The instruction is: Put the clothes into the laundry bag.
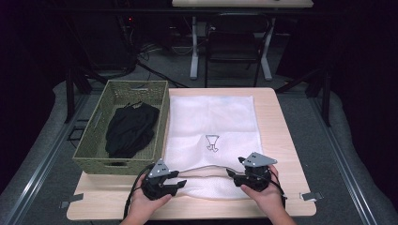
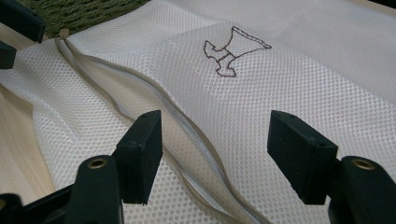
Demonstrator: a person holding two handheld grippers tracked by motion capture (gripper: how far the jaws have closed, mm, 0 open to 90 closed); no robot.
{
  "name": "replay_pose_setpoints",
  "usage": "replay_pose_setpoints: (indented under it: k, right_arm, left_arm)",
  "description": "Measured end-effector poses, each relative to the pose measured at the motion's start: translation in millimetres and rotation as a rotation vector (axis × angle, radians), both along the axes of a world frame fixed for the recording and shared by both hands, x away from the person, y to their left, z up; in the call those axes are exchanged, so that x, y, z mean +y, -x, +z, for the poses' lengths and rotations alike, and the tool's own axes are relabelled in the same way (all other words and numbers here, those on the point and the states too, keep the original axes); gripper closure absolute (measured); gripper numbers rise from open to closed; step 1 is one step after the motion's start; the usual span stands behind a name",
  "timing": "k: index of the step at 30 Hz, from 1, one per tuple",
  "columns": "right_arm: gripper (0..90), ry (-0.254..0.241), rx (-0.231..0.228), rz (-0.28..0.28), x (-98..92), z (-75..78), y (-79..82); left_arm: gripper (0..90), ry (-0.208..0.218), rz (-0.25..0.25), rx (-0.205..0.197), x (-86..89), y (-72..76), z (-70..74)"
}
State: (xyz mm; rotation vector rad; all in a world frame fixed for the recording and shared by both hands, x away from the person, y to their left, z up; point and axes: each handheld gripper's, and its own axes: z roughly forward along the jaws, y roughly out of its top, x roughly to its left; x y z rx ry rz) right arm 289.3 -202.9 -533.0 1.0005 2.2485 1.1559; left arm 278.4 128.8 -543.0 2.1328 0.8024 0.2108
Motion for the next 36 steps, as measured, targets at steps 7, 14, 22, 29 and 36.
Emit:
replay_pose_setpoints:
  k: [7, 14, 22, 29, 36]
  right_arm:
    - [27.8, -0.033, 0.015, -0.014, 0.7, 0.2, 0.3]
    - [23.2, -0.026, 0.007, -0.012, -3.1, -0.1, 4.1]
    - [25.5, 0.0, -0.004, -0.022, -5.6, -1.5, 5.5]
    - [25.8, -0.001, -0.005, -0.025, -6.4, -1.7, 4.9]
    - [25.9, 0.007, -0.002, -0.021, -5.7, -2.7, 4.3]
  left_arm:
    - [52.3, -0.01, -0.004, -0.015, -2.3, 1.9, 3.5]
    - [52.1, -0.001, 0.002, -0.025, -0.8, 1.0, 11.0]
    - [50.0, 0.035, 0.018, -0.038, 4.9, 1.0, 19.7]
    - [48.3, 0.062, 0.044, -0.051, 16.3, 1.1, 29.7]
    - [48.4, 0.087, 0.084, -0.067, 32.0, -1.0, 37.8]
